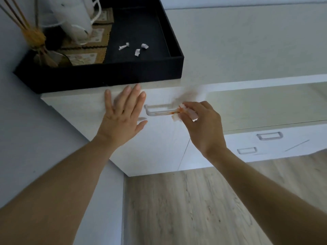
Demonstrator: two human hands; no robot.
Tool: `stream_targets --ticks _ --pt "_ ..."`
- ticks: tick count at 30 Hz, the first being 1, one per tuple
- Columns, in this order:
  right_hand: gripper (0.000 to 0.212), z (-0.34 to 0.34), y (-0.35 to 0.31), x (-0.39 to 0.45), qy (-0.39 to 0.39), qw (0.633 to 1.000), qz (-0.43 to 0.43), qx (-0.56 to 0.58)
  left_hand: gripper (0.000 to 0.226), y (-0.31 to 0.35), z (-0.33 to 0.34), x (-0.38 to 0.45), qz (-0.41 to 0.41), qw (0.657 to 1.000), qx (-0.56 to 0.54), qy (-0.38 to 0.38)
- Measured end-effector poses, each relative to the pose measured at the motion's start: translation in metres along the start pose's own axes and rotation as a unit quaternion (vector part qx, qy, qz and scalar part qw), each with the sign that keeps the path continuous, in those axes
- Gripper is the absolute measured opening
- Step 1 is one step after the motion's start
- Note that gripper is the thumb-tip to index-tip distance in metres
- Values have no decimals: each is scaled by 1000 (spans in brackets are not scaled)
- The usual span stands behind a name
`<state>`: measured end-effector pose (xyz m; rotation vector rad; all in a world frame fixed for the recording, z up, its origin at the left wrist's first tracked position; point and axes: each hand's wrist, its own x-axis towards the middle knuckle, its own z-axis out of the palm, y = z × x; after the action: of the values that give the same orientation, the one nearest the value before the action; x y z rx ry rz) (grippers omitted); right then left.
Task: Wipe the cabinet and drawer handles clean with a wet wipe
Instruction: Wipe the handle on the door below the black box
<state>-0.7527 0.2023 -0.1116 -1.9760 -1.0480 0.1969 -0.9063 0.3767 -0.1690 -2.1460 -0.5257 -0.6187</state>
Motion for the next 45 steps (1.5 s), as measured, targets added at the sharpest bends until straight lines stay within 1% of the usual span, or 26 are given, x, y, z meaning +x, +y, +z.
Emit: stream_targets --ticks 2,4,8,11,13,16,18,23,27,29,31,33,37,39,41,43,45 --pt "23 5 2 -3 29 999 6 15 87 2 11 1 -7 999 16 35" --pt "23 10 4 -5 59 998 12 35 87 4 21 2 -13 998 8 69" --pt "23 17 7 -8 97 992 28 70 85 6 27 5 -13 994 -11 109" --pt "24 20 6 -11 121 990 28 72 68 6 23 10 -34 989 -38 139" --pt "24 19 6 -13 144 986 40 78 63 6 19 12 -28 988 -54 145" --pt "26 15 5 -15 168 978 69 106 73 0 22 9 19 991 -6 133" --pt "25 15 3 -13 180 975 78 108 74 0 27 6 29 990 28 132" --pt "22 29 4 -5 180 965 89 167 75 4 40 12 14 981 45 191" --pt "27 41 10 -6 201 967 55 149 76 5 49 13 19 972 57 226" --pt "30 46 11 -7 212 968 34 128 76 6 50 13 15 971 56 233" --pt "27 52 13 -7 228 965 16 126 76 6 51 13 12 970 60 234" --pt "23 56 14 -5 251 954 26 161 75 6 51 13 15 972 63 228" --pt "21 64 13 -1 280 909 113 289 72 8 53 11 28 970 74 230" --pt "23 71 13 -5 278 889 156 328 70 8 51 12 27 971 68 226" --pt "20 74 16 -10 272 871 185 364 70 8 52 10 28 972 66 225" --pt "17 71 18 -6 260 846 200 421 69 9 52 9 27 971 68 227" --pt "19 65 17 3 259 815 197 479 67 9 53 9 27 970 57 233"
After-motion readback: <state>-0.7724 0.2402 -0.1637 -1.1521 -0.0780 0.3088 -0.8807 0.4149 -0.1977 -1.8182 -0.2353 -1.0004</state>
